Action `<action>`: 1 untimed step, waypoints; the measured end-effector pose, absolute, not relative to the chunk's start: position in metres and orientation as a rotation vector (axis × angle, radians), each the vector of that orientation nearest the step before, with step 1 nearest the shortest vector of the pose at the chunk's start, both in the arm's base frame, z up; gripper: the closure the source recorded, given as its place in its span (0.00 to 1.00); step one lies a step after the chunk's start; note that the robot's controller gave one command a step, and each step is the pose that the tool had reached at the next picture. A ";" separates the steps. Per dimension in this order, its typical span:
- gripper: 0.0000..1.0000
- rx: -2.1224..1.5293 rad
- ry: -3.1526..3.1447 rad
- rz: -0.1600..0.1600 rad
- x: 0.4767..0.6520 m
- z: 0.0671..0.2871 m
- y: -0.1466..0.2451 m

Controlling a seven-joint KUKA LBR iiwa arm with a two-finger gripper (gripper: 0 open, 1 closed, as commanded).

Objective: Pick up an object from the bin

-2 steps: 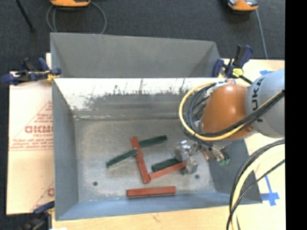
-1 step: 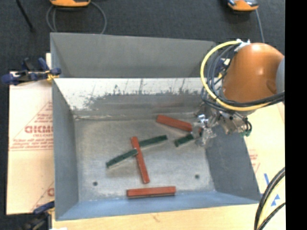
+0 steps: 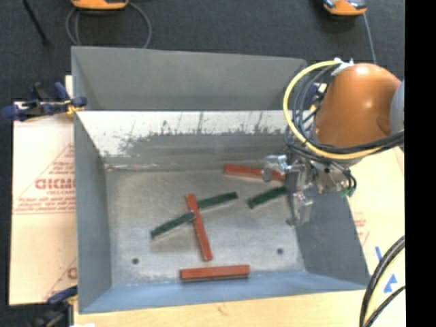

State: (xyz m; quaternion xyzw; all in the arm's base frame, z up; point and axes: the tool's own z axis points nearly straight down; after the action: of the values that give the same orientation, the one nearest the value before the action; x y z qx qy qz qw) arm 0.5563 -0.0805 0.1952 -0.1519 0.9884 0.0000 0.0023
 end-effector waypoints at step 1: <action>0.00 -0.724 3.054 0.000 0.628 0.105 -0.073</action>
Offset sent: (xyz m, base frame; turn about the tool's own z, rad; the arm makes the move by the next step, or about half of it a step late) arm 0.0706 0.0087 -0.0870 -0.1615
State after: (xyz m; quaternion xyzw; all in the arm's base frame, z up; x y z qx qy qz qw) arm 0.6276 -0.0727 0.1054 -0.2306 0.9731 -0.0001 0.0013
